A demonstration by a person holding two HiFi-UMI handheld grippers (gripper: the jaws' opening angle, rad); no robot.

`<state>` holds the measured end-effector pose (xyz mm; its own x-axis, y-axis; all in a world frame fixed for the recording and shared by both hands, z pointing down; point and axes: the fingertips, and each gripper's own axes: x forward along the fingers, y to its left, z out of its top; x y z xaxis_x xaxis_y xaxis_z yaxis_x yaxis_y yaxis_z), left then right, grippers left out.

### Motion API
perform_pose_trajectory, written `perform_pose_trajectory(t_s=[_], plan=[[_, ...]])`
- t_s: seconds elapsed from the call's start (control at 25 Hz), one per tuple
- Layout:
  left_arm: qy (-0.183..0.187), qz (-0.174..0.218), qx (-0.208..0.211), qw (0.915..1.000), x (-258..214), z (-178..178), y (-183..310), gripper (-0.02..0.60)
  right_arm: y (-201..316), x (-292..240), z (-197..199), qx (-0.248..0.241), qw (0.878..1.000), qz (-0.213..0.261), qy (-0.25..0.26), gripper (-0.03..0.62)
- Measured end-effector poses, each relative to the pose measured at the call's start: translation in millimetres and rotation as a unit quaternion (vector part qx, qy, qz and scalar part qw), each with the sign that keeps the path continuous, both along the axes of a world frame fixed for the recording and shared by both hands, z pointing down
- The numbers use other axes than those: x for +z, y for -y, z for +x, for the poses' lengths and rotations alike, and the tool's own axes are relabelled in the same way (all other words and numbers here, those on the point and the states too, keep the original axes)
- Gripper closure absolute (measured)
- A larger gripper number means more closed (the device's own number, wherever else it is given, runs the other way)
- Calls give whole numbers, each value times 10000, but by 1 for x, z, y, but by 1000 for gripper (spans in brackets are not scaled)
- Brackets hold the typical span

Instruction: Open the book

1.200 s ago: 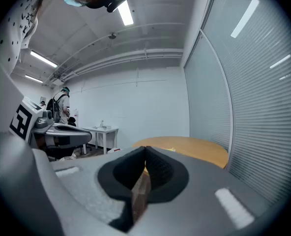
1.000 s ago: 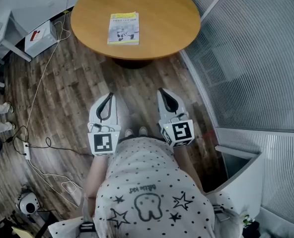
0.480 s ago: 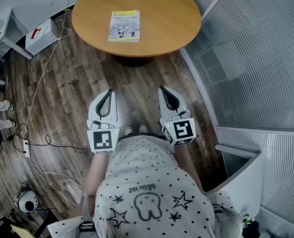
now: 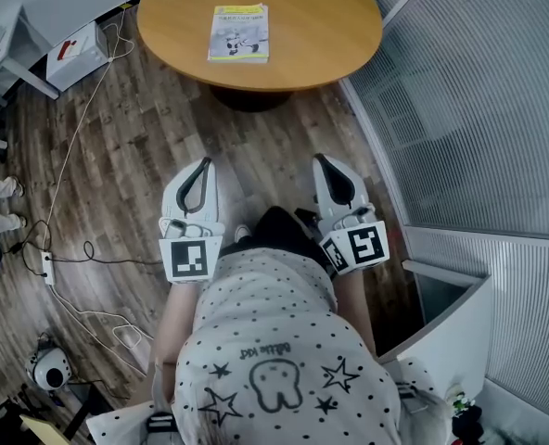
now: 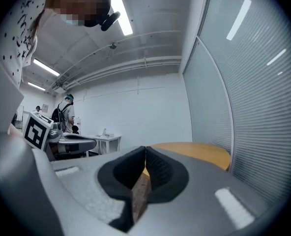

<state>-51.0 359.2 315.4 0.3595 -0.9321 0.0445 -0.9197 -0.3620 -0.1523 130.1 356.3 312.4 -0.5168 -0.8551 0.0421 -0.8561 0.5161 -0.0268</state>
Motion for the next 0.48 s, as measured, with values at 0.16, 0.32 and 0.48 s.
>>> perform_pose_trajectory(t_s=[0.16, 0.32, 0.48], plan=[[-106, -85, -27, 9999, 12, -7, 16, 569, 12, 5, 2, -35, 9997, -84, 215, 563], [-163, -98, 18, 9998, 5, -5, 15, 569, 9, -3, 7, -50, 9999, -17, -159, 565], [-192, -167, 9, 9997, 7, -5, 30, 569, 26, -5, 13, 63, 9998, -27, -173, 582]])
